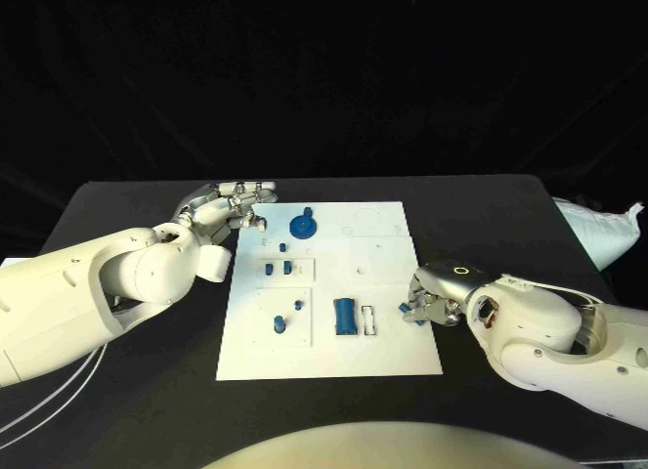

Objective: Assemble the parts on the task board

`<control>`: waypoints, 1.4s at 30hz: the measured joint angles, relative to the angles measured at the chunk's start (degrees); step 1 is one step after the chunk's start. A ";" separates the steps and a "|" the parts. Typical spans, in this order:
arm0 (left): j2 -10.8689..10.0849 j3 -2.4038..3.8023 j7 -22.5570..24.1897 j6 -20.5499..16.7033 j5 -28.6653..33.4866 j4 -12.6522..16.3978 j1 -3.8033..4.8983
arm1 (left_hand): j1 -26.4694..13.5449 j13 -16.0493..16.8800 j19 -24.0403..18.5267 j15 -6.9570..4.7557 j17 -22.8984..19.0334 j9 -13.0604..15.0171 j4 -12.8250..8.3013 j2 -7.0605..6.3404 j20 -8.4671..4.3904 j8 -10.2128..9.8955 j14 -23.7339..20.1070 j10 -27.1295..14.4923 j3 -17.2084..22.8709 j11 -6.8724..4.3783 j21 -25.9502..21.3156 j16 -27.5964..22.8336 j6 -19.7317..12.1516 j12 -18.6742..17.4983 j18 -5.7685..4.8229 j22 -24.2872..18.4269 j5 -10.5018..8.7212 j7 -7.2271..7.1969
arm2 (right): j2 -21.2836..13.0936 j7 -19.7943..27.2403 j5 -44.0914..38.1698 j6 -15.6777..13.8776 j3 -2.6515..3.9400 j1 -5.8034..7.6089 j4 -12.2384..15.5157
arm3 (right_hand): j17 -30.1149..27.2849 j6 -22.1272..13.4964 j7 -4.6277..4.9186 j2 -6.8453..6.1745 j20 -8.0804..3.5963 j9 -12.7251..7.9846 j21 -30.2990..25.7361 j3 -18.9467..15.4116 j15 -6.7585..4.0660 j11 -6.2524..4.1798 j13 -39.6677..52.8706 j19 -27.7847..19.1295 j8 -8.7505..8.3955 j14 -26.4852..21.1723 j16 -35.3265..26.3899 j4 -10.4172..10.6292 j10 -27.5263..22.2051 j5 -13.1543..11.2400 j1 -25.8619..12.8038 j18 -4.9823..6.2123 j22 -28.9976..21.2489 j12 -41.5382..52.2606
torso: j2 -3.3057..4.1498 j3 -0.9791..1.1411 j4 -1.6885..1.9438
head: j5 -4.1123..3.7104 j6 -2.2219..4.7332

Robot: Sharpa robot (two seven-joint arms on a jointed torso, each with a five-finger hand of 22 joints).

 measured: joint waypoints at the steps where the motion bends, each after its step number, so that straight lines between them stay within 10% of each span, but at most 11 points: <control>1: 0.00 0.00 0.00 0.00 0.00 0.01 0.00 | 0.00 0.00 0.00 0.00 0.00 0.00 0.00 0.00 0.00 0.00 0.00 0.00 0.00 0.00 0.00 0.00 0.00 0.00 0.00 0.00 0.00 0.00 | 0.24 0.01 -0.93 0.37 -0.02 -0.01 0.02 | 0.00 0.00 0.00 -0.08 0.00 -0.07 0.00 0.43 0.01 -0.03 -0.19 0.00 -0.21 0.00 0.00 -0.43 -0.05 -0.02 0.59 0.00 0.05 -0.22 | 0.00 0.00 0.00 | 0.01 -0.02; 10: 0.02 0.00 0.00 0.00 0.00 0.03 0.00 | 0.00 0.00 0.00 0.00 0.00 0.00 0.00 0.00 0.00 0.00 0.00 0.00 0.00 0.00 0.00 0.00 0.00 0.00 0.00 0.00 0.00 0.00 | 1.14 0.02 -5.66 1.63 -0.20 -0.12 0.08 | -0.01 -0.18 0.18 -0.47 0.00 -0.49 0.00 3.88 -0.06 0.07 -0.55 0.00 -0.98 -0.01 0.00 -1.51 -0.35 0.47 2.72 0.00 0.12 -1.12 | -0.01 -0.01 0.07 | 0.12 -0.04; 19: 0.01 0.00 0.01 0.00 0.00 0.03 0.00 | 0.00 -0.01 0.00 0.01 0.01 0.00 0.00 0.00 0.00 0.00 0.01 0.00 0.00 0.00 0.00 0.00 0.00 0.00 0.00 0.00 0.00 0.00 | 1.14 -0.31 -3.68 -1.72 -0.47 -0.40 0.03 | -0.01 -0.26 0.64 -1.62 0.00 -0.83 0.00 10.05 -0.06 0.17 -0.07 0.00 -2.71 -0.01 0.00 3.09 -0.45 13.39 1.56 0.00 0.49 0.22 | -0.03 0.00 0.02 | 0.36 0.02; 28: 0.02 0.00 0.02 -0.01 0.00 0.03 0.00 | 0.00 -0.01 0.00 0.01 0.01 0.00 0.00 0.00 0.00 0.00 0.01 0.00 0.00 0.00 0.00 0.00 0.00 0.00 0.00 0.01 0.00 0.00 | 0.87 -0.78 3.49 -6.42 -0.73 -0.73 0.67 | -0.02 -0.22 0.55 -6.68 0.00 -0.76 0.00 26.29 -0.26 0.08 2.00 0.00 -2.69 0.19 0.00 -0.48 0.34 12.84 -6.15 0.00 0.94 1.57 | 0.00 0.01 0.03 | 0.47 0.03; 42: 0.10 0.00 0.02 -0.01 0.00 0.05 0.00 | 0.00 -0.02 0.00 -0.14 -0.04 0.00 0.00 0.00 0.00 0.00 -0.14 0.00 0.00 0.00 0.00 0.00 0.00 0.00 0.00 0.01 0.00 0.00 | 1.35 -1.20 14.91 -10.94 -0.20 -0.40 2.53 | -0.02 -0.14 0.30 -8.16 -0.22 -0.76 0.00 30.03 -0.26 0.09 2.29 0.22 -2.70 0.19 0.00 0.00 0.74 13.23 -9.72 0.00 1.15 1.57 | 0.03 0.01 0.02 | 0.60 -0.14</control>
